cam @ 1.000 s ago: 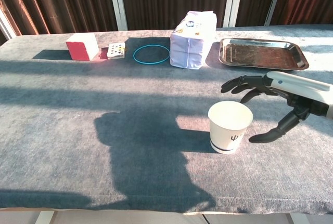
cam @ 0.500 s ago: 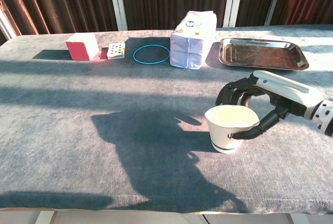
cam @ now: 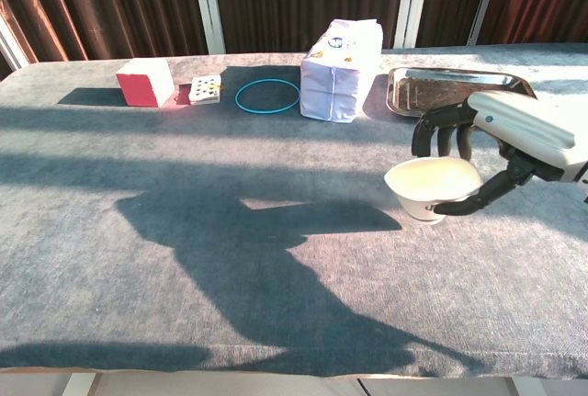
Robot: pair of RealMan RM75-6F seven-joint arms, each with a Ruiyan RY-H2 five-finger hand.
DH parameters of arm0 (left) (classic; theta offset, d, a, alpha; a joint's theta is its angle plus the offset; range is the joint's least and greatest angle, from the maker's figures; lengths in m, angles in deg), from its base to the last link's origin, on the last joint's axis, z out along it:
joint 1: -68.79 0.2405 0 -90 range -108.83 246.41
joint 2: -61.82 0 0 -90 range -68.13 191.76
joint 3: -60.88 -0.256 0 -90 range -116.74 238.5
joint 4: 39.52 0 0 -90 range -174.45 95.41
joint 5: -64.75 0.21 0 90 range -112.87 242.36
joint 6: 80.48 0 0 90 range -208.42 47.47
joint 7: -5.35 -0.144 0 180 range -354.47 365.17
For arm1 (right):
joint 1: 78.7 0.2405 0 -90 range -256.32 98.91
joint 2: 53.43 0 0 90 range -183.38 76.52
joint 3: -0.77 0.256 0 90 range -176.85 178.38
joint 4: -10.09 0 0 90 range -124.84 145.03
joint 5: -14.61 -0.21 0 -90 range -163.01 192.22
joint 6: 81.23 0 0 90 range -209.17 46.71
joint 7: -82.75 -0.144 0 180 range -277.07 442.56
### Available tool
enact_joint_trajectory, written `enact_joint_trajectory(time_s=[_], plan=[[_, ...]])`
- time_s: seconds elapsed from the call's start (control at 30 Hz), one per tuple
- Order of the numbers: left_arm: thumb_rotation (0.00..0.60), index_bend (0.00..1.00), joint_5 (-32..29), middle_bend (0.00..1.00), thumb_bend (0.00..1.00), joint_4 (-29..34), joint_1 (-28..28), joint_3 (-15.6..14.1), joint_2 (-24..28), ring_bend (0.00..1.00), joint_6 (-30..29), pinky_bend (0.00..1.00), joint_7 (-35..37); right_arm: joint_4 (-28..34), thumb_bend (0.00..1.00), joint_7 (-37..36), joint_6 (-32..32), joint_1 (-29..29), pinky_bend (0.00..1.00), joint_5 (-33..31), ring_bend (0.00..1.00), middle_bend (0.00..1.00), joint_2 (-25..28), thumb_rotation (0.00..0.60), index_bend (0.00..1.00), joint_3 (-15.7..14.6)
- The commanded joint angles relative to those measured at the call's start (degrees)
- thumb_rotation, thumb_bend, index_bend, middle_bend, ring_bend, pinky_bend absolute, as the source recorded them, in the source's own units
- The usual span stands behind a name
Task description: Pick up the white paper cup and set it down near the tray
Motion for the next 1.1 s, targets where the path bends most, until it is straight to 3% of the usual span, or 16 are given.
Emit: enact_joint_trajectory(time_s=[0.03, 0.2, 0.43, 0.57, 0.73, 0.97, 1.1], plan=[[0.600, 0.19, -0.12, 0.09, 0.41, 0.12, -0.04, -0.01, -0.01, 0.03, 0.15, 0.37, -0.21, 8.34, 0.16, 28.26, 0.54, -0.93, 0.65, -0.84, 0.52, 0.52, 6.15, 0.600, 0.68, 2.01], [0.600, 0.19, -0.22, 0.09, 0.41, 0.33, -0.13, -0.11, 0.02, 0.03, 0.50, 0.37, -0.64, 15.50, 0.16, 50.91, 6.73, -0.97, 0.63, -5.89, 0.50, 0.52, 9.36, 0.600, 0.67, 3.26], [0.600, 0.19, -0.50, 0.09, 0.41, 0.71, -0.16, -0.19, 0.25, 0.03, 0.85, 0.37, -0.83, 21.29, 0.17, 65.69, 14.94, -0.16, 0.57, -17.17, 0.43, 0.51, 9.78, 0.600, 0.64, 4.73], [0.600, 0.19, -0.47, 0.09, 0.41, 0.79, -0.15, -0.26, 0.33, 0.03, 0.91, 0.37, -0.82, 21.55, 0.17, 66.55, 16.20, 0.27, 0.53, -19.73, 0.38, 0.47, 9.11, 0.600, 0.58, 4.61], [0.600, 0.19, -0.36, 0.09, 0.41, 0.92, -0.13, -0.34, 0.39, 0.03, 0.90, 0.37, -0.94, 21.98, 0.17, 64.52, 17.63, 0.77, 0.44, -21.67, 0.25, 0.34, 9.37, 0.600, 0.43, 4.18], [0.600, 0.19, -0.42, 0.09, 0.41, 1.02, -0.19, -0.37, 0.39, 0.03, 1.07, 0.37, -1.16, 21.51, 0.16, 57.61, 17.15, 1.03, 0.36, -20.64, 0.01, 0.01, 10.30, 0.600, 0.05, 3.81], [0.600, 0.19, -0.45, 0.09, 0.41, 1.08, -0.19, -0.39, 0.42, 0.03, 1.12, 0.37, -1.20, 20.98, 0.17, 50.02, 17.18, 0.90, 0.35, -19.71, 0.00, 0.00, 11.55, 0.600, 0.00, 3.73]])
